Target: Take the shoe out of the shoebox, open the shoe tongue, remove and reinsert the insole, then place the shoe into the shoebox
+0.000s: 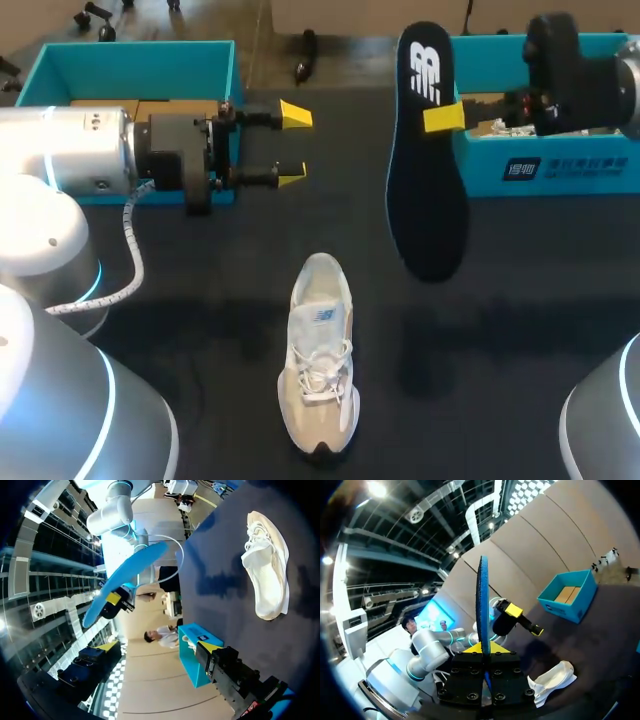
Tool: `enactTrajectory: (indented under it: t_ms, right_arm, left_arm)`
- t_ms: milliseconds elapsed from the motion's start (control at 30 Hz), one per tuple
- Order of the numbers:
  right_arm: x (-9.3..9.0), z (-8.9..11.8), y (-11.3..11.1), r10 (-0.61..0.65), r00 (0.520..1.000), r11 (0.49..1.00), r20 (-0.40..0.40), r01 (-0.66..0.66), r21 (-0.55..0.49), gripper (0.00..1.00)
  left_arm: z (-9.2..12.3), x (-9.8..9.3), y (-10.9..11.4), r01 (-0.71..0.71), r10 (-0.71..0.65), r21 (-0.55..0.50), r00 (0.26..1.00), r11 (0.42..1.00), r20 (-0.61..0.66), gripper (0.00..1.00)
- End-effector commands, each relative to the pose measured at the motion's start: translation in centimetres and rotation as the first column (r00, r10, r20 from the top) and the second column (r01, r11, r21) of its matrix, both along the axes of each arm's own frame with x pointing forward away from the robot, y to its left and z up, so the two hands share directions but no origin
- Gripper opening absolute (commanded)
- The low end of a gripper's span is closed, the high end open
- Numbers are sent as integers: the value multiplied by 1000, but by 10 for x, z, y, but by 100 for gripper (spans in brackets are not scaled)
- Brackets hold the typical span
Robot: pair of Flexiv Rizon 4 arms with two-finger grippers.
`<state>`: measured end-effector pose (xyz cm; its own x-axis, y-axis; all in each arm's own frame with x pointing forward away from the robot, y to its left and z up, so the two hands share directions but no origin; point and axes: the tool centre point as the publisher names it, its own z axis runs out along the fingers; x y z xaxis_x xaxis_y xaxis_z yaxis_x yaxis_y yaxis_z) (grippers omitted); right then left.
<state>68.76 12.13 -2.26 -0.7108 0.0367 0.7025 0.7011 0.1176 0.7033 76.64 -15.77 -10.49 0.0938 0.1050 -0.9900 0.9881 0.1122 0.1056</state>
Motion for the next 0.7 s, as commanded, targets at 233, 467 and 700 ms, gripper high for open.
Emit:
enactTrajectory:
  t_ms: [233, 467, 700]
  right_arm:
    - [40, -10, 9, 69, 995, 997, -75, -67, 34, 0]
    - [116, -33, 23, 112, 928, 993, -354, -116, 10, 0]
    - [127, -43, 29, 95, 907, 993, -410, -116, -27, 0]
  left_arm:
    - [-1, 0, -1, 1, -1, 1, 1000, 1000, 2, 100]
    - [-1, 0, -1, 1, -1, 1, 1000, 1000, 2, 100]
    - [-1, 0, -1, 1, -1, 1, 1000, 1000, 2, 100]
